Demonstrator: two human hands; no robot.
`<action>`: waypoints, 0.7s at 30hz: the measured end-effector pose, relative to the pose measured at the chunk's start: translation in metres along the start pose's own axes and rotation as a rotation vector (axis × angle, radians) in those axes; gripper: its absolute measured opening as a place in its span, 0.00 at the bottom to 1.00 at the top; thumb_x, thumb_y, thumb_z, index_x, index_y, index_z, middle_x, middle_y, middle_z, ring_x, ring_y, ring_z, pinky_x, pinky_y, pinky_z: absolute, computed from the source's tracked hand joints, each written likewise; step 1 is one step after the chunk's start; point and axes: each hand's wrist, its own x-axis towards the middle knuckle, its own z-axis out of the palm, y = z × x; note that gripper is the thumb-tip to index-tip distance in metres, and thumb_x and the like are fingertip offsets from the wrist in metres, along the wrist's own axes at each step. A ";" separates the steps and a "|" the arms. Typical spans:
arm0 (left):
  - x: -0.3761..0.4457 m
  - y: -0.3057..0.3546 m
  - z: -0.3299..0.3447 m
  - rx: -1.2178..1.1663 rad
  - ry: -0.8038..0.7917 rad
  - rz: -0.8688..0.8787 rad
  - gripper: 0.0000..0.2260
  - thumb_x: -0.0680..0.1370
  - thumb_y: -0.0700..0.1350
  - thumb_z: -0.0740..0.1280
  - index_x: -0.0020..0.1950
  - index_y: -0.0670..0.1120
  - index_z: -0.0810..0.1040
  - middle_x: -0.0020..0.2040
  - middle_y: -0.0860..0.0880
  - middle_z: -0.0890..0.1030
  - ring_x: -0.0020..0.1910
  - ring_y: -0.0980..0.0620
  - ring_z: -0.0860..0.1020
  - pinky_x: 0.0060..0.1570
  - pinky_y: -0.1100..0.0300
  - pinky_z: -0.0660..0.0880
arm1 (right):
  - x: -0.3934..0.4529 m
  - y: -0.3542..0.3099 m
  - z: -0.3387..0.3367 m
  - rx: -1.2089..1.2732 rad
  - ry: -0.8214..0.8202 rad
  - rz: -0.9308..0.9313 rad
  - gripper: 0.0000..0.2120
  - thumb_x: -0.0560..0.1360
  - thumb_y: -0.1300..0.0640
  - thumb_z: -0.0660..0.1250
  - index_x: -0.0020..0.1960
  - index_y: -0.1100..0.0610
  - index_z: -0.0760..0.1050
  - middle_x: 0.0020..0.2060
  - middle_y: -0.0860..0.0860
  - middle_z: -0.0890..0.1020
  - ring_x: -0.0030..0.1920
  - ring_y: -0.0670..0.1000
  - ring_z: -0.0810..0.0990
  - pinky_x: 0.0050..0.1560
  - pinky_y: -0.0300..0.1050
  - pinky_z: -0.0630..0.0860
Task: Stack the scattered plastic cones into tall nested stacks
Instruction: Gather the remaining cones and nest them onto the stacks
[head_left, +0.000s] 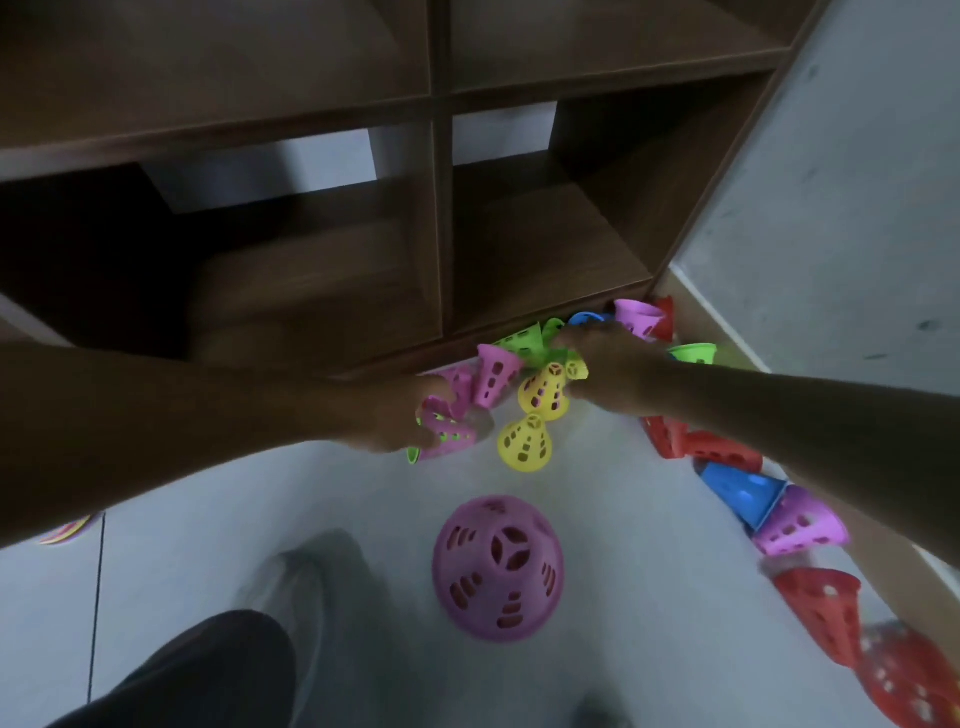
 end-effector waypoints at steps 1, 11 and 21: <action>0.004 -0.002 0.007 -0.013 0.006 -0.003 0.26 0.77 0.49 0.71 0.74 0.49 0.68 0.66 0.48 0.75 0.63 0.47 0.75 0.60 0.55 0.72 | 0.004 0.001 0.007 -0.037 -0.005 -0.018 0.30 0.75 0.54 0.72 0.74 0.52 0.66 0.66 0.56 0.76 0.67 0.56 0.73 0.63 0.50 0.73; 0.019 -0.033 0.027 -0.101 0.112 -0.031 0.18 0.77 0.42 0.71 0.66 0.50 0.74 0.54 0.47 0.78 0.47 0.49 0.79 0.44 0.54 0.79 | 0.036 0.015 0.055 -0.416 0.105 -0.137 0.27 0.75 0.53 0.71 0.72 0.50 0.68 0.61 0.54 0.80 0.63 0.58 0.76 0.66 0.53 0.67; 0.011 -0.026 0.032 -0.466 0.260 -0.092 0.05 0.75 0.34 0.72 0.50 0.36 0.83 0.39 0.51 0.81 0.35 0.61 0.80 0.33 0.75 0.72 | 0.028 0.024 0.063 -0.390 0.163 -0.179 0.25 0.75 0.53 0.72 0.69 0.56 0.71 0.54 0.58 0.82 0.59 0.62 0.77 0.66 0.55 0.67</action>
